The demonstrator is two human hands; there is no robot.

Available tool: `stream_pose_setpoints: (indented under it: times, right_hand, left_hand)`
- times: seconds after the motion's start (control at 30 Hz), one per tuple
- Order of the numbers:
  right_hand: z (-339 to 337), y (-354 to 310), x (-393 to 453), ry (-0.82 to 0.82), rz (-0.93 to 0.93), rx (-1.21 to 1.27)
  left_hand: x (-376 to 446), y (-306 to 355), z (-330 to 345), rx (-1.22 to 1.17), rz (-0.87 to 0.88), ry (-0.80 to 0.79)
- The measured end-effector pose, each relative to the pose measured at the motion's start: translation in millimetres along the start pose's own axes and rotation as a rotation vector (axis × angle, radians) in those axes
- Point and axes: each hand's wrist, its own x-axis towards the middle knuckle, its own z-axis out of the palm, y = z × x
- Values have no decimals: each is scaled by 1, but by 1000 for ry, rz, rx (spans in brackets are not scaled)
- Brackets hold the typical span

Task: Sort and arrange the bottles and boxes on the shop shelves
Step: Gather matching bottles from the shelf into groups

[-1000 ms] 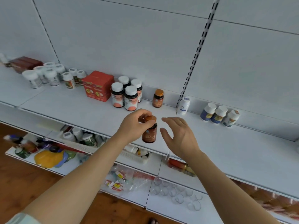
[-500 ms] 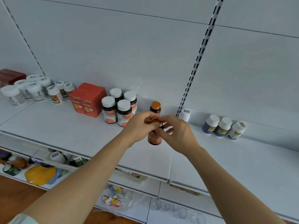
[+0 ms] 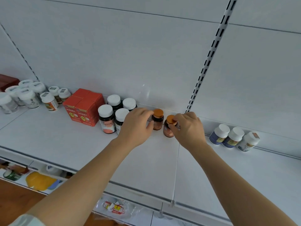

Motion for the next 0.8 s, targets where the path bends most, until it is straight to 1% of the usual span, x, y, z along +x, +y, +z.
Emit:
stream_pose_setpoints:
  times: [0.07,0.2,0.33,0.5,0.67,0.8]
  right_hand:
    - [7,2,3,-3,13,-50]
    - [22,7,4,10,26,-101]
    - [26,13,5,33,30,-178]
    - [28,17,2,61,-9,-176]
    - [37,16,3,97,-16,-202]
    - [39,14,4,90,-5,-223]
  left_hand:
    - [3,-6,3,60,30,-7]
    - [8,-13,11,72,59,-62]
    - [11,-19,16,54,79,-74]
    - [16,-18,17,23,83,-93]
    - [18,-22,17,-17,96,-93]
    - [18,-25,17,-44,101,-83]
